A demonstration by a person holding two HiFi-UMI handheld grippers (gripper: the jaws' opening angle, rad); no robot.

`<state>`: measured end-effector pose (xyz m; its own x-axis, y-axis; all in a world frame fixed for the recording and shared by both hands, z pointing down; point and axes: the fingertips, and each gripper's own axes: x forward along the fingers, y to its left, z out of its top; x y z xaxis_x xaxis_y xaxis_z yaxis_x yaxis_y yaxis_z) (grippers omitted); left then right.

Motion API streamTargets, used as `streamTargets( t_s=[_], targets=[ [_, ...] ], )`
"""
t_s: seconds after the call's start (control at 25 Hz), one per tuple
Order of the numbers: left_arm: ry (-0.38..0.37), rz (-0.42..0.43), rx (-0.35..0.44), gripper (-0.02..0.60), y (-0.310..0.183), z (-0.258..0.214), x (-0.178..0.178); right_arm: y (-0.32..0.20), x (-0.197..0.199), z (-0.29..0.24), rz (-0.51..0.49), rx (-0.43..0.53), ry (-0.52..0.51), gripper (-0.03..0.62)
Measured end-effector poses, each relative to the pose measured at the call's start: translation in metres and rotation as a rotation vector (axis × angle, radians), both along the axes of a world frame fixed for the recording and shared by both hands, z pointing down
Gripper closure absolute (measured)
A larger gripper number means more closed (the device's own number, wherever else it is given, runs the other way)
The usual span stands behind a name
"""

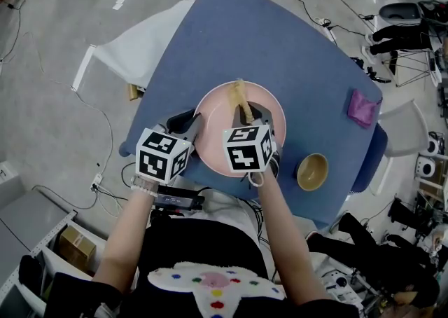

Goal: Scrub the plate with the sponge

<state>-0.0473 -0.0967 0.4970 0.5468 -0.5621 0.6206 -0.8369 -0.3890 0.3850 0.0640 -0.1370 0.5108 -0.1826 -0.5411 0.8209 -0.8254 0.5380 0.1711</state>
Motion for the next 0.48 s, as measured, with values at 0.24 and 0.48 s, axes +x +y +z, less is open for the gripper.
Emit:
streamTargets(
  t_s=[0.24,0.48],
  targets=[
    [0.007,-0.003,0.001,0.518,0.001,0.002,-0.002,0.011,-0.028,0.002,-0.075,-0.018,-0.035,0.539],
    [0.014,-0.007,-0.001,0.518,-0.002,0.003,0.0,0.027,-0.05,0.003,-0.166,-0.062,-0.084,0.539]
  ],
)
